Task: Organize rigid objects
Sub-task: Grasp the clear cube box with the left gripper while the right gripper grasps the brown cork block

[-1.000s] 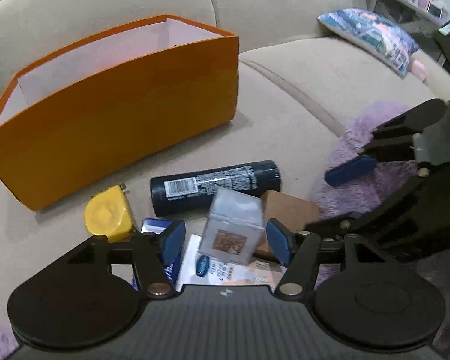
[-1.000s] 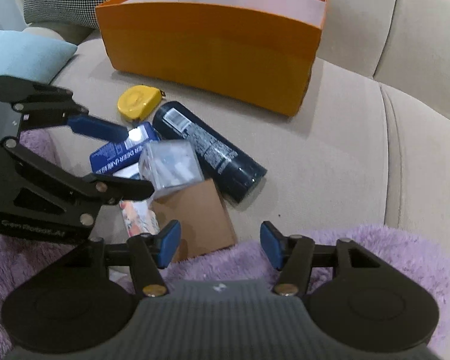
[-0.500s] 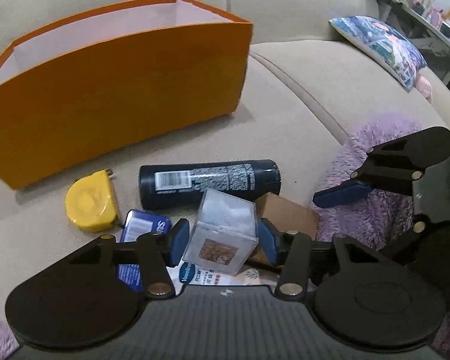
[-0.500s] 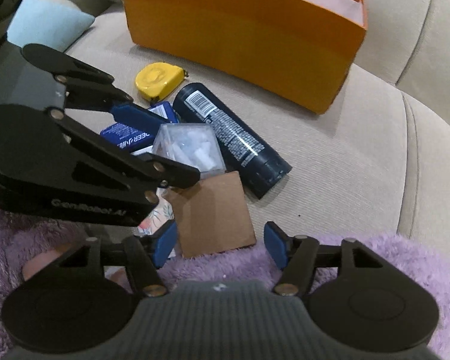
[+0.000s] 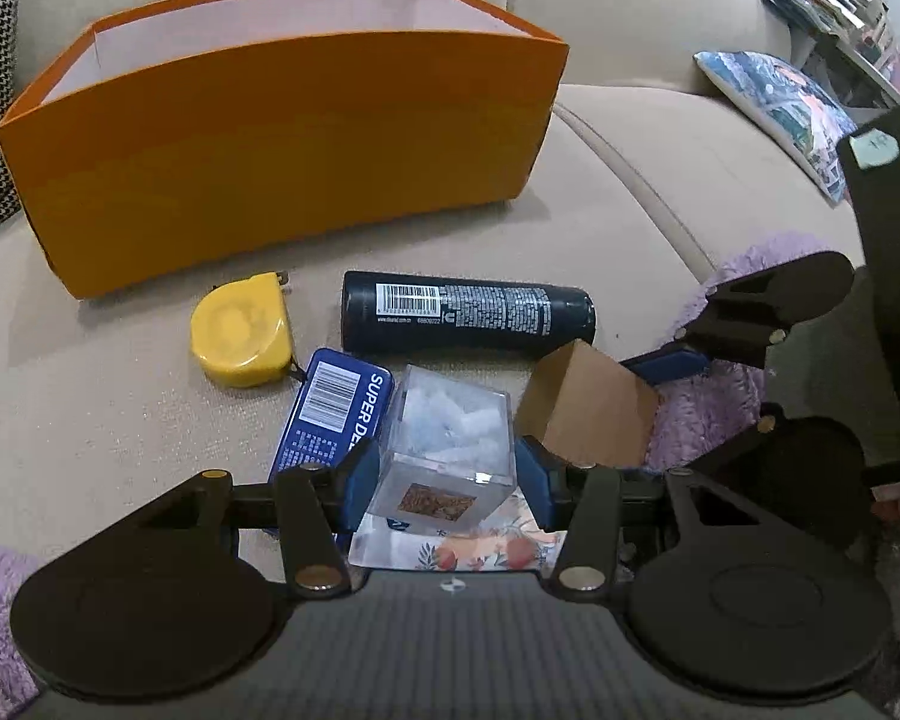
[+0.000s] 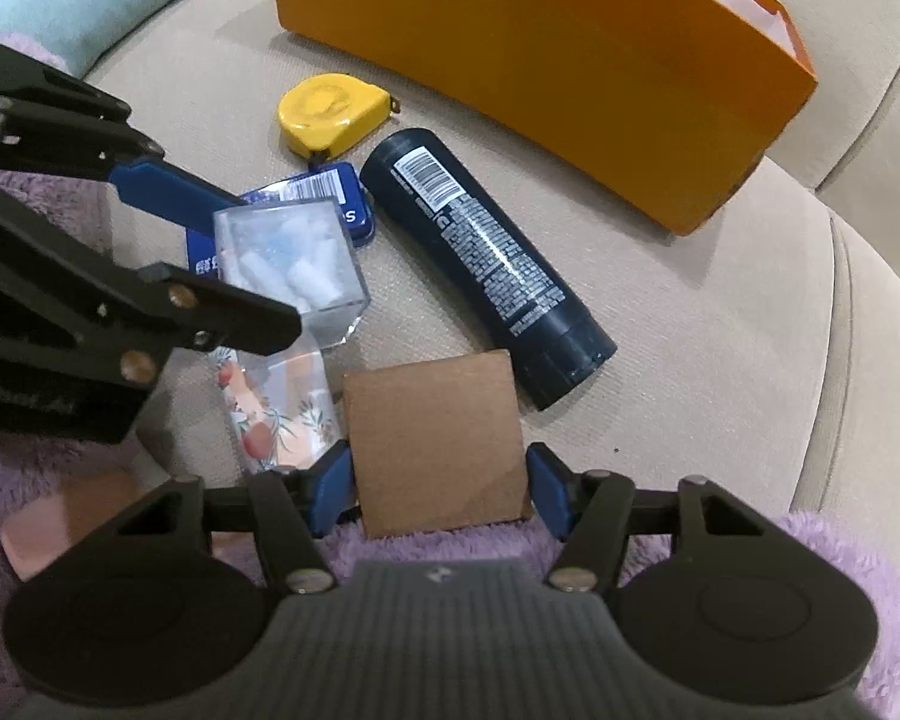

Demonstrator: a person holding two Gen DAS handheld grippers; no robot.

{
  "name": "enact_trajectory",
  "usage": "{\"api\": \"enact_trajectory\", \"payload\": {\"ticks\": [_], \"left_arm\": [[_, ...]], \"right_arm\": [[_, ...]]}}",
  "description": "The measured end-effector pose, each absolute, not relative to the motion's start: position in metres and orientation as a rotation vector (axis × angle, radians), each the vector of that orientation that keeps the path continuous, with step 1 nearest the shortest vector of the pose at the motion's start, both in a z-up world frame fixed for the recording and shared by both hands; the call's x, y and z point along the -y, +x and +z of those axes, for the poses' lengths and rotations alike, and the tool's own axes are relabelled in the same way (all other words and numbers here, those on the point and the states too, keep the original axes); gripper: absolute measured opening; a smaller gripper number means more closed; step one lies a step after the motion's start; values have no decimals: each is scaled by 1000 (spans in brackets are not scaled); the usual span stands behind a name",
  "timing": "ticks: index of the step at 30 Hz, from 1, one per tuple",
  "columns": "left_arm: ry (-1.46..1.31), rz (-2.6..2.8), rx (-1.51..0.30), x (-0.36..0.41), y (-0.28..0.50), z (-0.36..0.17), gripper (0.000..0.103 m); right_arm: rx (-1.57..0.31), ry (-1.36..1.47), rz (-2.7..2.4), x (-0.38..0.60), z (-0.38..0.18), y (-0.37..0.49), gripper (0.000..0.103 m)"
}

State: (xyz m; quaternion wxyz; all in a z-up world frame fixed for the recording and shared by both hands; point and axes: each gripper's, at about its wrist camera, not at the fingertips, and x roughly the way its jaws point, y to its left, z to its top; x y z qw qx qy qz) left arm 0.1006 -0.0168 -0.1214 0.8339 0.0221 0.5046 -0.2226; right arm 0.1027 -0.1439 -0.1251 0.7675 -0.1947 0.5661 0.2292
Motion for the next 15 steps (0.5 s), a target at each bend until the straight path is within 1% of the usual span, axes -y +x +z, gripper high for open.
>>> {"api": "enact_trajectory", "payload": {"ticks": [2, 6, 15], "left_arm": [[61, -474, -1066, 19, 102, -122, 57], [137, -466, -1083, 25, 102, -130, 53], [96, -473, -1043, 20, 94, -122, 52]], "right_arm": [[-1235, -416, 496, 144, -126, 105, 63], [-1239, -394, 493, 148, -126, 105, 62], [-1193, -417, 503, 145, -118, 99, 61]]}}
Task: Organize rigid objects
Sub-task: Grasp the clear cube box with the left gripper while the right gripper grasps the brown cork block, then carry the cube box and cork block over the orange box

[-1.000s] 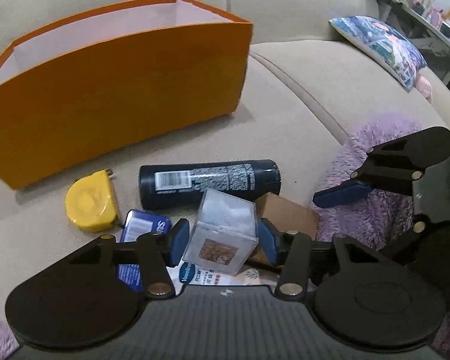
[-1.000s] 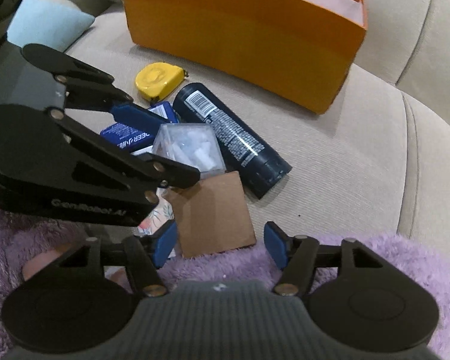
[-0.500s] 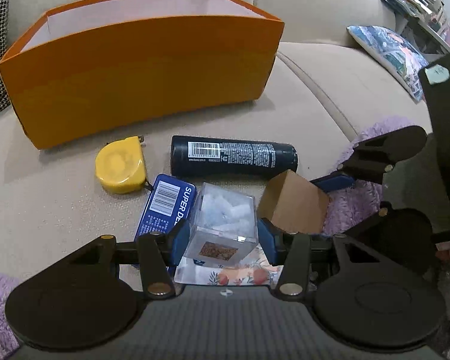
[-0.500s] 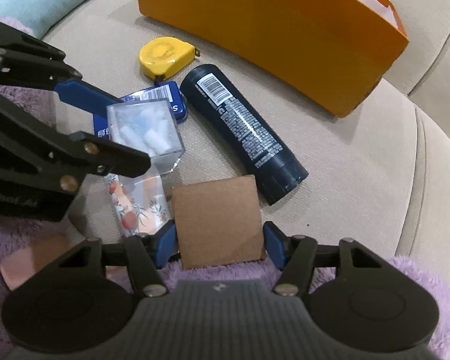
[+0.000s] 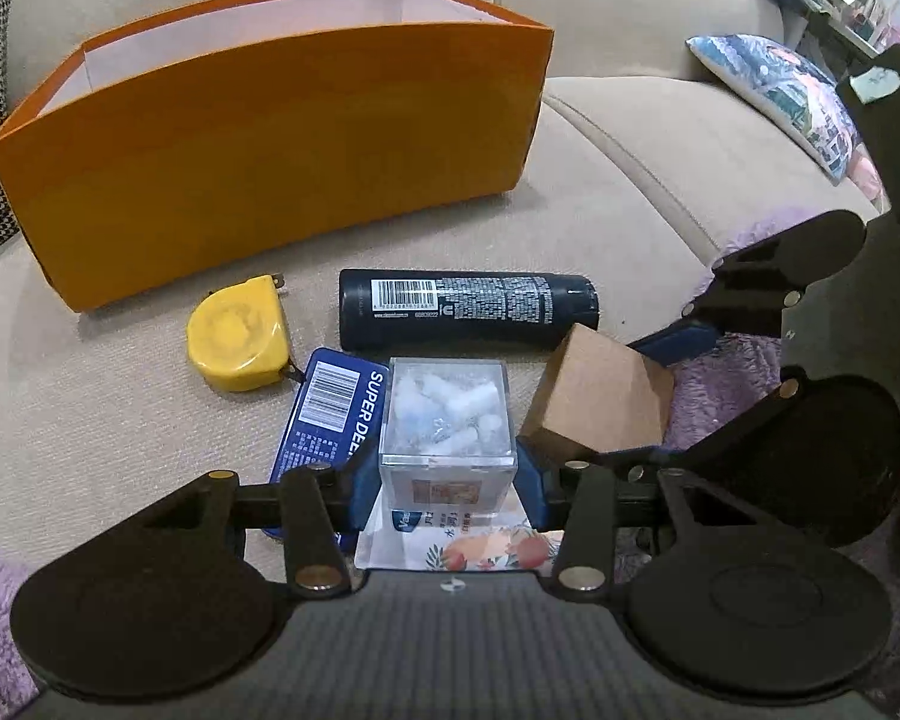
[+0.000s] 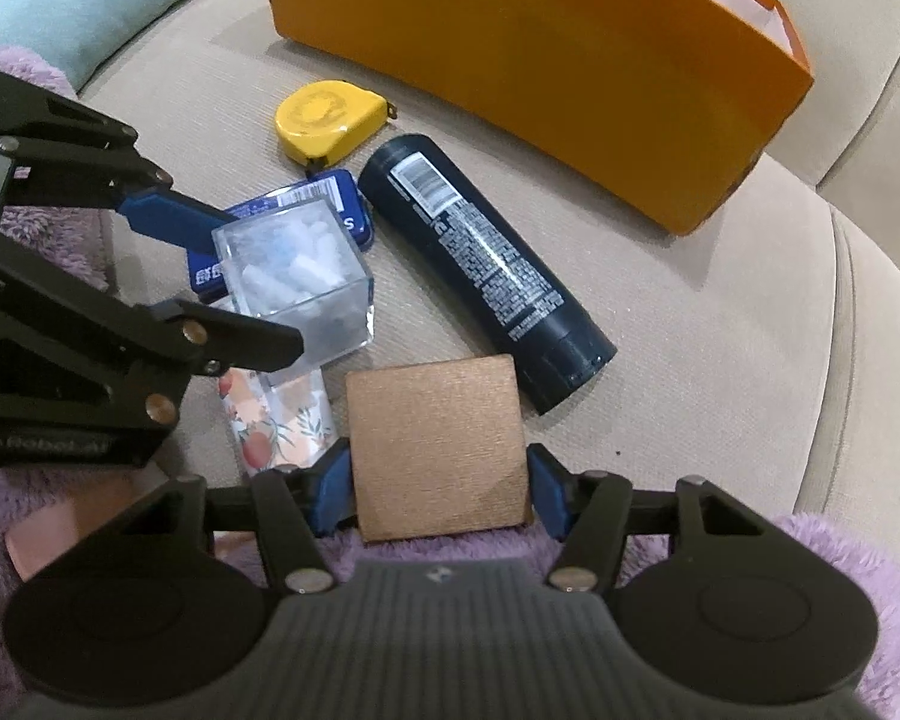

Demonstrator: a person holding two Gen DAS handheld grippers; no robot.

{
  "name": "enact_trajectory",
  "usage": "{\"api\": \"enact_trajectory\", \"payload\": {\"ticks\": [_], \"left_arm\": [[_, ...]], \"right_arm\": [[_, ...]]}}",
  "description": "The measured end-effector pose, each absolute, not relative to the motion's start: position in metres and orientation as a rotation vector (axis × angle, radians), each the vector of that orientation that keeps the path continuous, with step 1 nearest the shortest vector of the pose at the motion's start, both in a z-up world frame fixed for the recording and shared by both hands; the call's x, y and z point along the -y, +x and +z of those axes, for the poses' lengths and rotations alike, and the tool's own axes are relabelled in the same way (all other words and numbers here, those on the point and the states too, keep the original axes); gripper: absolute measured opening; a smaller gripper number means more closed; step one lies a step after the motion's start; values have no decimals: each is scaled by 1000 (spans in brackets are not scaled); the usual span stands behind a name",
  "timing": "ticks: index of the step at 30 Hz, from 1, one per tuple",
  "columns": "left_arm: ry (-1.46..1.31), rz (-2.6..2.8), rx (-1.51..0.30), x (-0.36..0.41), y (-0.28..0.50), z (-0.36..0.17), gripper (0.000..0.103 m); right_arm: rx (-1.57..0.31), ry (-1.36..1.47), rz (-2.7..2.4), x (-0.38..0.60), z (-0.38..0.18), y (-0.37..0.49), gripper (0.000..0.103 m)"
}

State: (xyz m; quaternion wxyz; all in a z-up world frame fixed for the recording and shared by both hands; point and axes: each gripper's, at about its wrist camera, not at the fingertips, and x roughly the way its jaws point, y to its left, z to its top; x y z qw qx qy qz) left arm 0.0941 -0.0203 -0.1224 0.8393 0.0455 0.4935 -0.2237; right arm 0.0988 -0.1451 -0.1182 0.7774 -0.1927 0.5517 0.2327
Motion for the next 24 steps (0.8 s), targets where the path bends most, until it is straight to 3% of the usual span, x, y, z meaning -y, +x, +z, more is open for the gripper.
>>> {"api": "enact_trajectory", "payload": {"ticks": [12, 24], "left_arm": [[31, -469, -966, 7, 84, -83, 52], [90, -467, -812, -4, 112, -2, 52]], "right_arm": [[-1059, -453, 547, 150, -66, 93, 61], [-862, -522, 577, 154, 17, 120, 61]]}}
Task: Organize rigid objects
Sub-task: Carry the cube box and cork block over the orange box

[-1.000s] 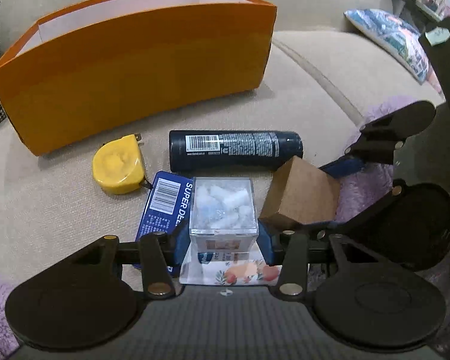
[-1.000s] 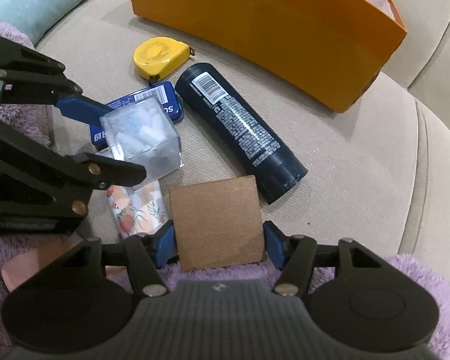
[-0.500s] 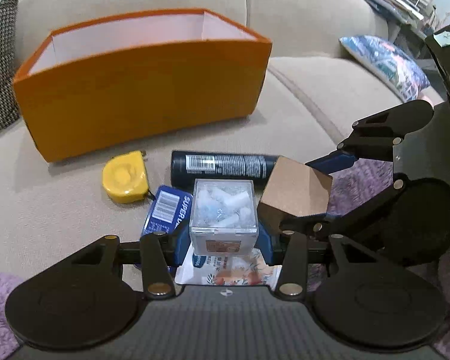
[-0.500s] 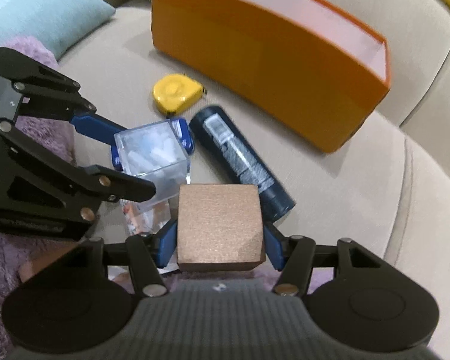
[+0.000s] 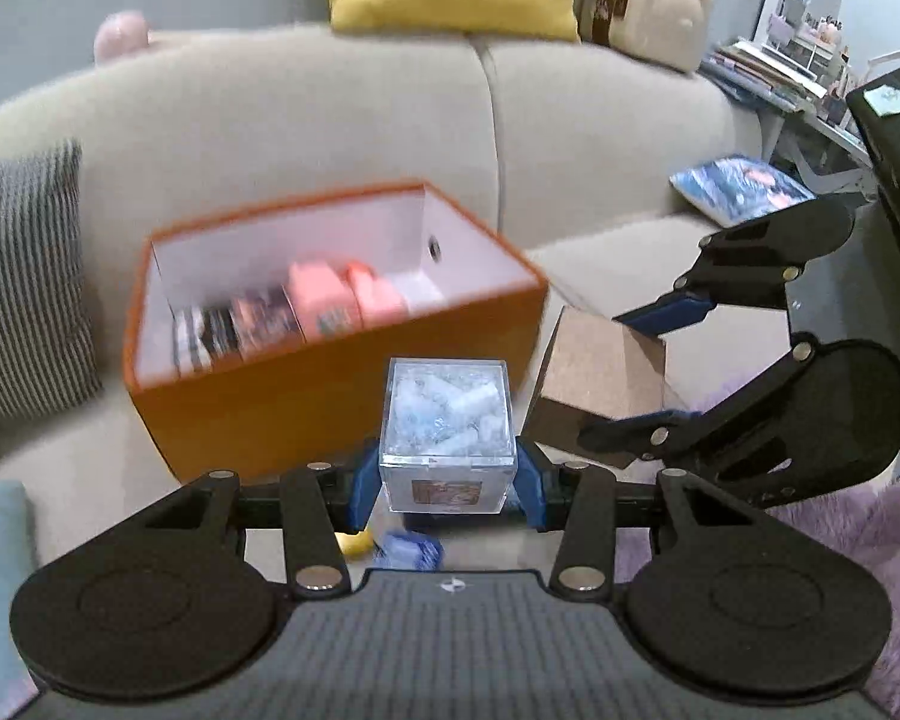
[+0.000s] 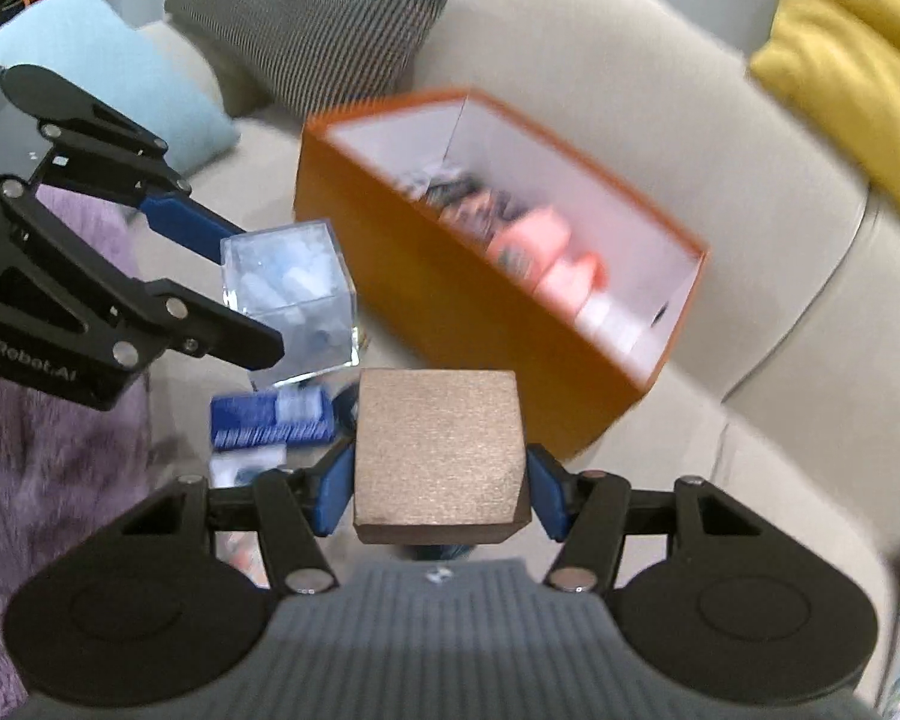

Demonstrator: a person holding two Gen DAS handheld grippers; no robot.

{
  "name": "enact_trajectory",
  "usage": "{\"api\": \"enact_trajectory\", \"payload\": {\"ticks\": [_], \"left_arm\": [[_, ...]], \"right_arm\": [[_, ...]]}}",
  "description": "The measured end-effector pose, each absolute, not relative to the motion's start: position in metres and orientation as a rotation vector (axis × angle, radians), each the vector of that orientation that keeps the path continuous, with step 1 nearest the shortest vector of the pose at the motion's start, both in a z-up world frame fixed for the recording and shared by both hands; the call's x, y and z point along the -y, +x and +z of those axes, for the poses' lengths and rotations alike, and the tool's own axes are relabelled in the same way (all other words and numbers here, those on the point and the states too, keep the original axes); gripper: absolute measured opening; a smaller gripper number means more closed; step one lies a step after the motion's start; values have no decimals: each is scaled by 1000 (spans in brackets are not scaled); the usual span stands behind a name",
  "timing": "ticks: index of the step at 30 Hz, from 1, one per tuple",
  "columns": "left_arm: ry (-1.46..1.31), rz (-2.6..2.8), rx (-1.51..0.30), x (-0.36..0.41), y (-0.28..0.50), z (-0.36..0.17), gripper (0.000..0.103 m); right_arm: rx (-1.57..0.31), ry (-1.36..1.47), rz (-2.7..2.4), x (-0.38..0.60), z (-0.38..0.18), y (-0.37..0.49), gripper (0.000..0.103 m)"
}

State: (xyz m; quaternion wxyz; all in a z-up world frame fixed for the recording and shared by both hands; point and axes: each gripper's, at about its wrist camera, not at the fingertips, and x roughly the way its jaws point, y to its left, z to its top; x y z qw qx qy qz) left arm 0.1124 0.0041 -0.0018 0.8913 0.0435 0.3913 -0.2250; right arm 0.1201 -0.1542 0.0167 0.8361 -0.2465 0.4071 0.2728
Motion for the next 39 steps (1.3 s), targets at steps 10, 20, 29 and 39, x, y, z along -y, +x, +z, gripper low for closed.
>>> {"api": "enact_trajectory", "payload": {"ticks": [10, 20, 29, 39], "left_arm": [[100, -459, -768, -3, 178, 37, 52], [129, -520, -861, 23, 250, 15, 52], [235, -589, -971, 74, 324, -35, 52], [70, -486, -1090, 87, 384, -85, 52]], "right_arm": [[-732, -565, 539, 147, 56, 188, 61], [-750, -628, 473, 163, 46, 261, 61], [-806, -613, 503, 182, 24, 325, 61], [-847, -511, 506, 196, 2, 372, 61]]}}
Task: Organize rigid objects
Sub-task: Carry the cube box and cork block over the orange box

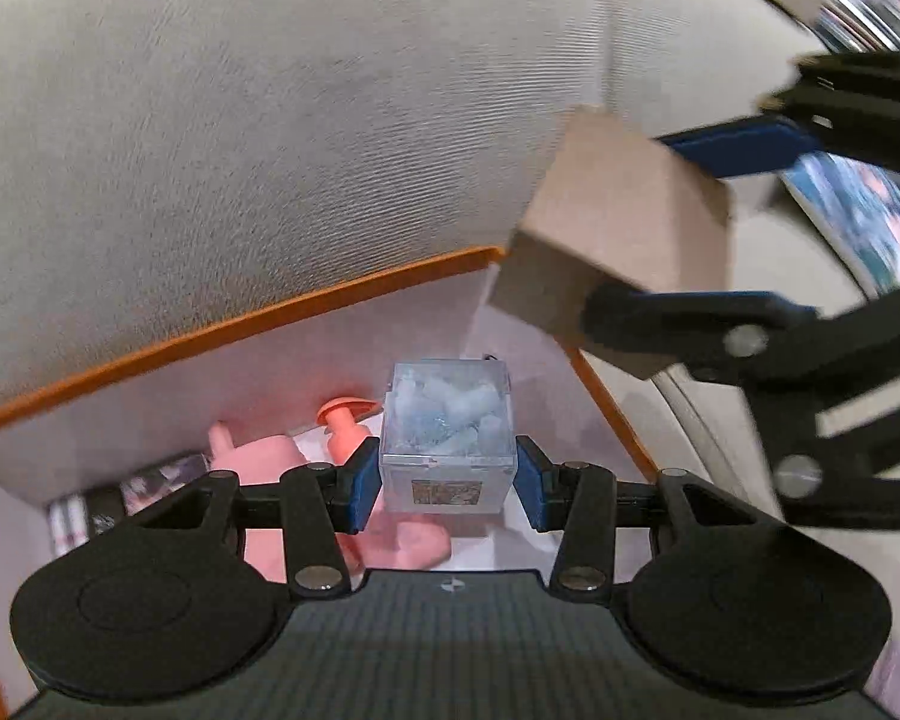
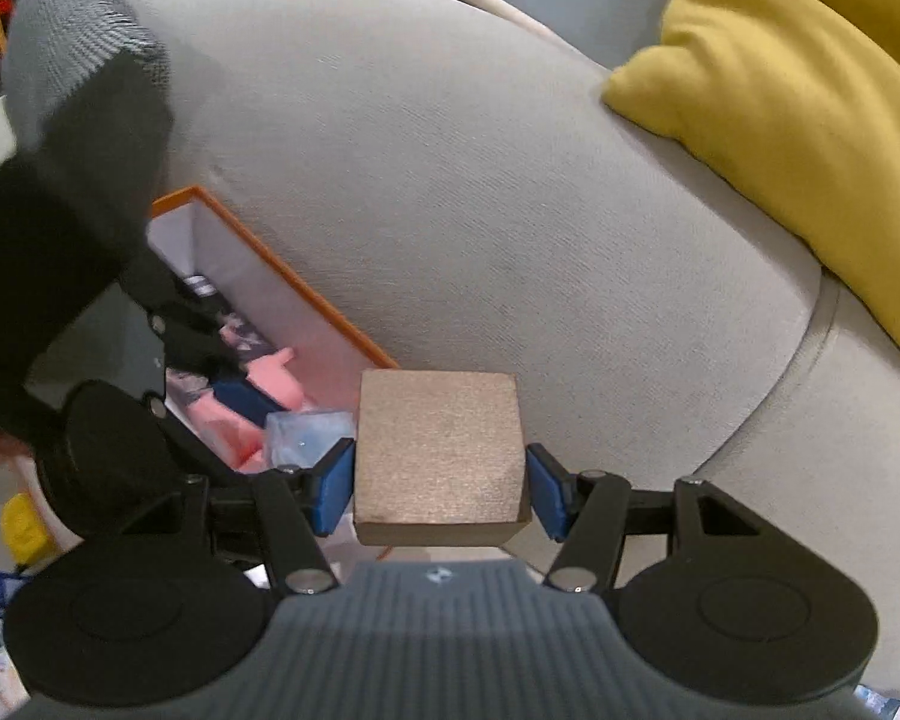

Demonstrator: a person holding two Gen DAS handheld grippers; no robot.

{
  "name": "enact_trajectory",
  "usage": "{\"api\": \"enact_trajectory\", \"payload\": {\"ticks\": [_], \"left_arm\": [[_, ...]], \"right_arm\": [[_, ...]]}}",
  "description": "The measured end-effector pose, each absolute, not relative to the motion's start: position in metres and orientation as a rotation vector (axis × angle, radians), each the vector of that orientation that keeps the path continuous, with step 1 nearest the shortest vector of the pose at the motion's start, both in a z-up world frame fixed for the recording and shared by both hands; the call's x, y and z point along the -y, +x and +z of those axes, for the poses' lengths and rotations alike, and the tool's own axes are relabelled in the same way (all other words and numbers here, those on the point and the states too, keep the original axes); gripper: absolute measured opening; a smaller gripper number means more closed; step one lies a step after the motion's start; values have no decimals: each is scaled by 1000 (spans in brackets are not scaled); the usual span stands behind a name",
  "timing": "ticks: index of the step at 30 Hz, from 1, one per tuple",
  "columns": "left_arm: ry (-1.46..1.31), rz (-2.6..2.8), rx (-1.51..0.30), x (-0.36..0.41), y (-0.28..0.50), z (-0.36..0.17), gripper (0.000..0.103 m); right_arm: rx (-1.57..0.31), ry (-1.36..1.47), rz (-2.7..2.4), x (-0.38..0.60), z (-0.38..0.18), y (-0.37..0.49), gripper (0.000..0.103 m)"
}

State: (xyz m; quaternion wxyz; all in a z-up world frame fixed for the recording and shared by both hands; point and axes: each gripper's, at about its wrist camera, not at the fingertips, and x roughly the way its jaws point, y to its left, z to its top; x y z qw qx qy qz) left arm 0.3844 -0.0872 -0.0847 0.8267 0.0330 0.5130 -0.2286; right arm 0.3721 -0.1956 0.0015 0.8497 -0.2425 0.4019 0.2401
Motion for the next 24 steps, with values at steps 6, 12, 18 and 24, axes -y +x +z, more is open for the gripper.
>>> {"api": "enact_trajectory", "payload": {"ticks": [6, 12, 18, 24], "left_arm": [[26, -447, -1084, 96, 396, -104, 52], [-40, -434, -1100, 100, 401, -127, 53], [-32, -474, -1102, 98, 399, -133, 61], [-10, -555, -1115, 78, 385, -124, 62]], "right_arm": [[-857, -482, 507, 202, -2, 385, 61], [-865, -476, 504, 200, -6, 388, 61], [-885, -481, 519, 201, -9, 391, 61], [-888, -497, 507, 203, -6, 388, 61]]}}
